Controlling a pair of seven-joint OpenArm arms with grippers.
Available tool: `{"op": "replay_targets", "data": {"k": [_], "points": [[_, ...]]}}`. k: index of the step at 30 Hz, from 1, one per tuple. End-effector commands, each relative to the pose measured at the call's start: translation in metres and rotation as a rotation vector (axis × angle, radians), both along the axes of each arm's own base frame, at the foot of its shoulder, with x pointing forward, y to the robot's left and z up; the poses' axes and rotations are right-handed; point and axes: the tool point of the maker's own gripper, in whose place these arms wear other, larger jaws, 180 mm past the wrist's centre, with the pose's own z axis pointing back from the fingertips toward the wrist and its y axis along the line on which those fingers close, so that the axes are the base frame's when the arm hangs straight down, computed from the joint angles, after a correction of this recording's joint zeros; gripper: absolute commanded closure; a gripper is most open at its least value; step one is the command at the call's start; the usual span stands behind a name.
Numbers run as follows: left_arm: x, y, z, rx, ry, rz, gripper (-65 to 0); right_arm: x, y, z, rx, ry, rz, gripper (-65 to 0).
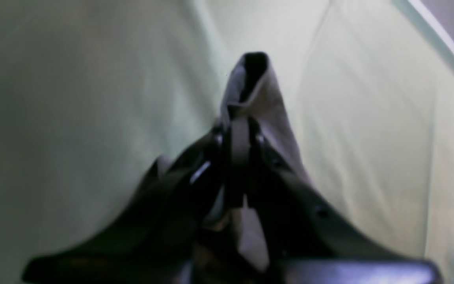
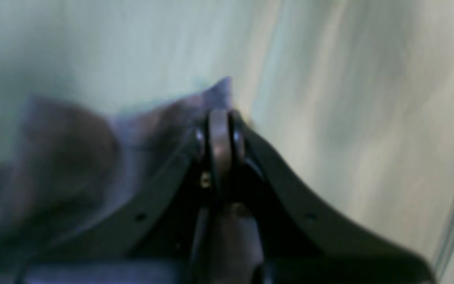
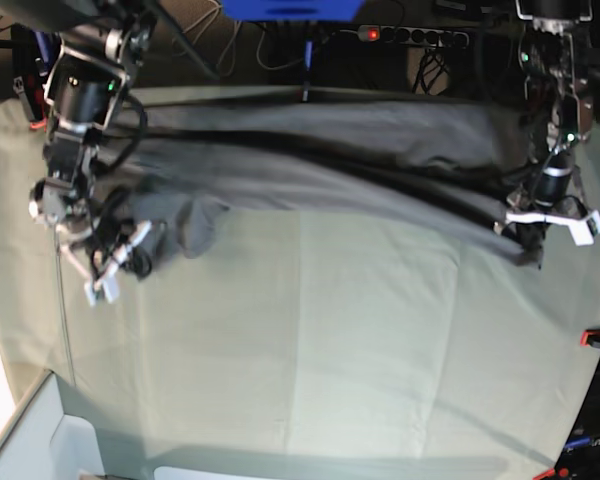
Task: Layout the t-shirt on the table in an organized manner, then fold the t-shirt properly
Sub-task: 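Release the folded edge and regrasp the shirt's other side with both grippers, then fold the grasped side over onto the folded shirt with both grippers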
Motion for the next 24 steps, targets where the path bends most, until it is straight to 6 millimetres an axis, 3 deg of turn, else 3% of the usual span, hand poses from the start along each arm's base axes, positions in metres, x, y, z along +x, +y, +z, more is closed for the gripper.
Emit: {"op": "replay_targets", "data": {"k": [1, 9, 14, 19, 21, 24], "points": [[0.010, 0.008, 0.016, 0.027, -0.052, 0.006, 0.0, 0.024, -0.007, 0.028, -0.005, -0.087, -0.002, 0.0], [0.052, 0.009, 0.050, 0.023, -0.155, 0.012, 0.0, 0.076, -0.029, 0.090, -0.023, -0.229, -0.039, 0.0], [0.072, 0.009, 0.072, 0.021, -0.215, 0.011, 0.0, 0.093, -0.040, 0.117, -0.011, -0.290, -0.076, 0.0], [0.076, 0.009, 0.076, 0.021, -0.225, 0.012, 0.0, 0.091, -0.039, 0.114, -0.009, -0.287, -0.077, 0.0], [0.073, 0.011, 0.066, 0.015, -0.199, 0.020, 0.0, 0.080, -0.046, 0.103, -0.005, -0.266, -0.101, 0.0], [0.068, 0.016, 0.047, 0.007, -0.154, 0.037, 0.0, 0.068, -0.062, 0.108, -0.012, -0.288, -0.155, 0.0]]}}
